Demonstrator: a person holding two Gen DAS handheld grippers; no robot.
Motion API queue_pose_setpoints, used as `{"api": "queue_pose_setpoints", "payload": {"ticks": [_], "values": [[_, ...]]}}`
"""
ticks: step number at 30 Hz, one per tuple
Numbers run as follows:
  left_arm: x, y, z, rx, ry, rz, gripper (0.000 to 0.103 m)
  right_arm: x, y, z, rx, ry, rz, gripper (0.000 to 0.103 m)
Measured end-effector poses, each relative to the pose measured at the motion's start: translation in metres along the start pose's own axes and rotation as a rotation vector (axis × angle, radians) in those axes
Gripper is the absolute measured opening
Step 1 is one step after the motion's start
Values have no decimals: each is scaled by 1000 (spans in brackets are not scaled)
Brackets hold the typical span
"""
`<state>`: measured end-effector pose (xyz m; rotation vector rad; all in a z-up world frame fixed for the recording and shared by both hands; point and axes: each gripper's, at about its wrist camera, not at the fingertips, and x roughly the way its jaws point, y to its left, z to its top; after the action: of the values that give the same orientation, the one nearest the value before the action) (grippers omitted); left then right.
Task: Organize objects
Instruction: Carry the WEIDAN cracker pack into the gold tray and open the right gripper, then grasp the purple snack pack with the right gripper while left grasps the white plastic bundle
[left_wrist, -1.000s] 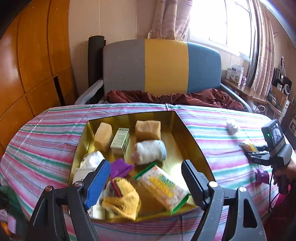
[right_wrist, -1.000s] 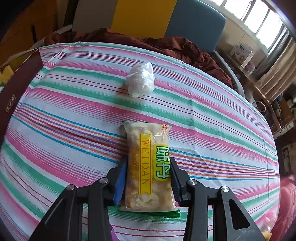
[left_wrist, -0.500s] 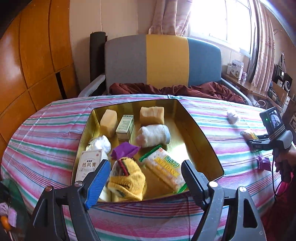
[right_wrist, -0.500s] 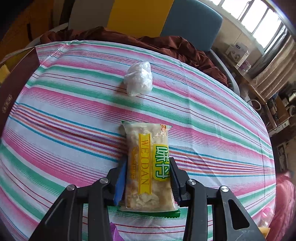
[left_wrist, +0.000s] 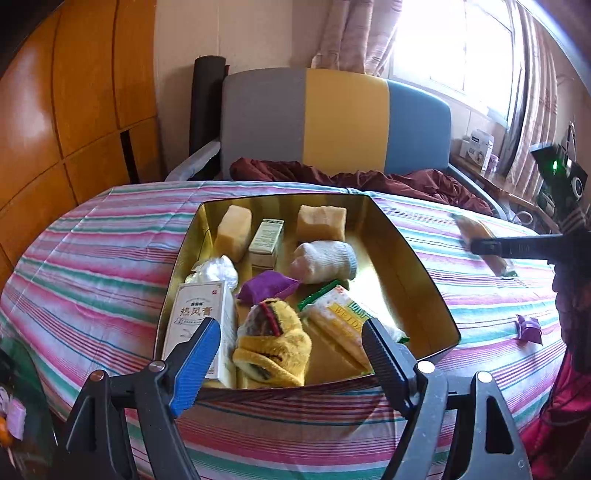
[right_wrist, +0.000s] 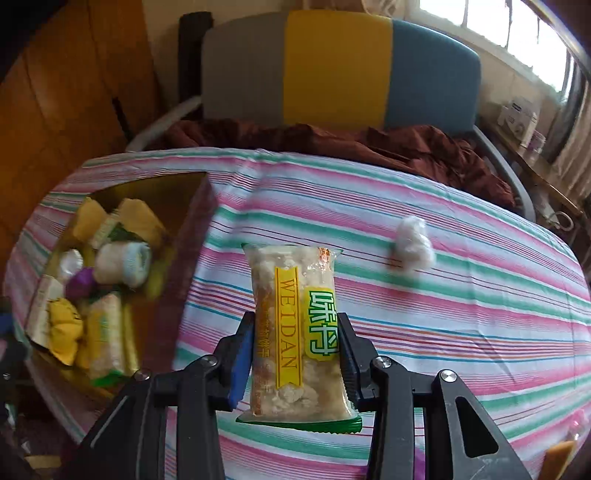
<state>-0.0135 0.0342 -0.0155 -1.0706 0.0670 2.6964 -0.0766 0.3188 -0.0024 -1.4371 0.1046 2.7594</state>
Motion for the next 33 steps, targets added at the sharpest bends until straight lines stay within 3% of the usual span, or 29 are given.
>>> {"api": "queue_pose_setpoints", "payload": {"ticks": [4,8,12,17,22,24,28,33], "values": [[2,13,1,-33,3,2,80,2,62,8,-47,-23,115,42],[5,31,1,-92,18,-17,80,25,104,12,-62,8,151,43],[6,43,2,-137,26,-22,80,57,126,15,-71,46,136,43],[2,46,3,-146,10,-26,80,69,132,9,-99,60,104,47],[1,41,5,-131,8,-17,79,54,127,-6,-125,33,136,86],[0,39,5,-126,5,-18,72,44,126,-12,-136,4,139,90],[-5,35,6,-117,-4,-20,71,20,122,-24,-168,-74,151,101],[-10,27,6,-95,-7,-33,71,2,106,-40,-185,-78,157,103]]}}
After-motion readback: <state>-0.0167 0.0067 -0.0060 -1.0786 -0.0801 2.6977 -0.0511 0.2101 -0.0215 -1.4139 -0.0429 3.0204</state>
